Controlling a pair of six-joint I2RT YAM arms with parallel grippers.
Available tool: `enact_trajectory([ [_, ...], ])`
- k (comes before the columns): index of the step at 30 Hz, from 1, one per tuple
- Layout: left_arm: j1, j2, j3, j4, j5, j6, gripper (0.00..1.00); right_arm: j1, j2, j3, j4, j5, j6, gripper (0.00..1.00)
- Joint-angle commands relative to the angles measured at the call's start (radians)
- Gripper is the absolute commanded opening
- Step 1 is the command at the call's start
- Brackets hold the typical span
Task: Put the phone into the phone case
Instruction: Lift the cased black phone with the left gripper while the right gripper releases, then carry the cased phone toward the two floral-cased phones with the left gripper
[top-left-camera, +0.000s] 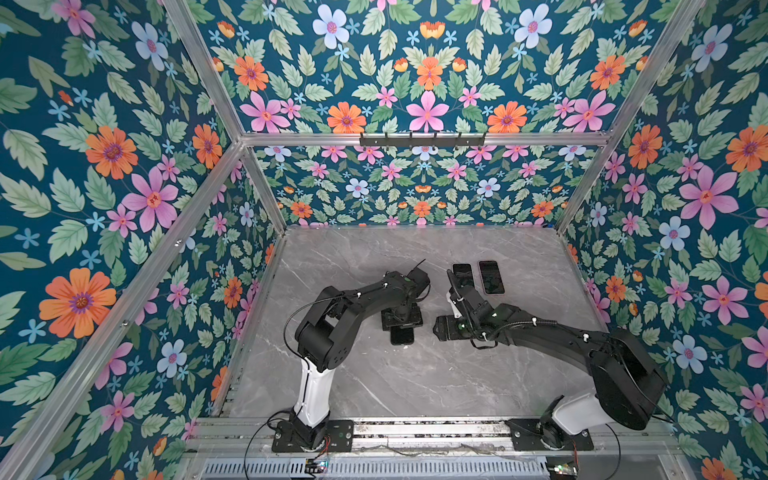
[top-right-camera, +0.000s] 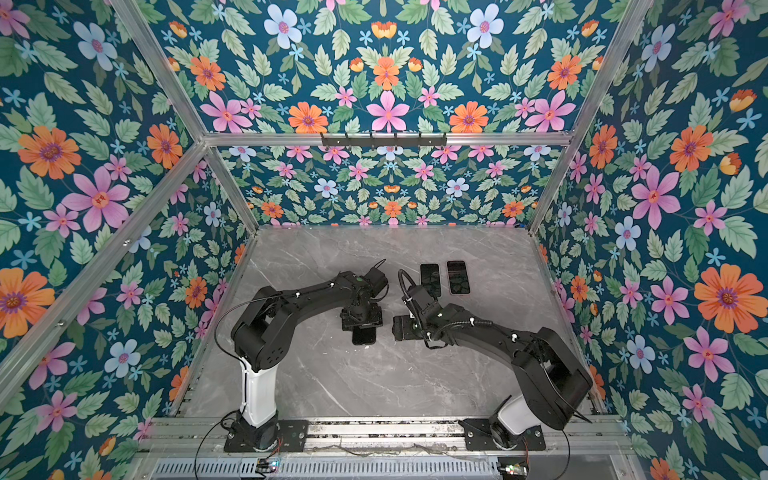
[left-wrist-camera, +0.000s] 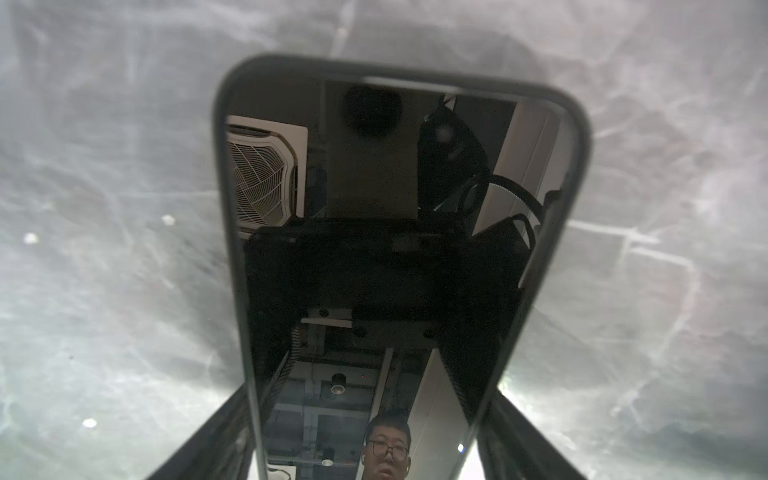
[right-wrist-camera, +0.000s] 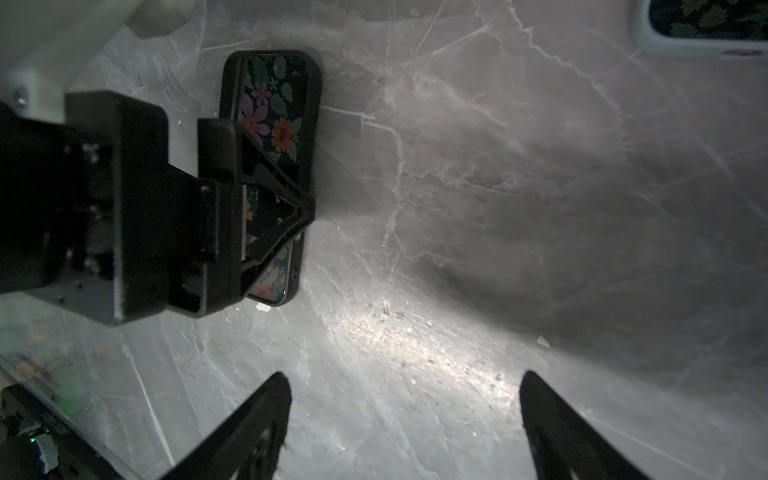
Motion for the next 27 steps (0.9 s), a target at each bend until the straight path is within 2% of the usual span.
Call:
enact_trajectory([
  [1, 0.001, 0.019, 0.000, -0.023, 0.006, 0.005, 0.75, 0.001, 0.002, 0.007, 0.005, -0.006, 0.005, 0.86],
  [14, 0.001, 0.047, 0.125, -0.066, -0.013, 0.023, 0.69, -0.031, -0.067, 0.020, -0.082, 0.053, -0.019, 0.86],
  [20, 0.001, 0.152, 0.327, -0.084, -0.019, 0.065, 0.66, -0.084, -0.142, -0.002, -0.129, 0.075, -0.022, 0.86],
  [23, 0.003, 0.225, 0.458, -0.103, -0.014, 0.089, 0.64, -0.122, -0.169, -0.017, -0.133, 0.030, -0.013, 0.86],
  [27, 0.003, 0.318, 0.629, -0.129, -0.001, 0.111, 0.64, -0.140, -0.194, -0.017, -0.161, 0.035, -0.018, 0.86],
])
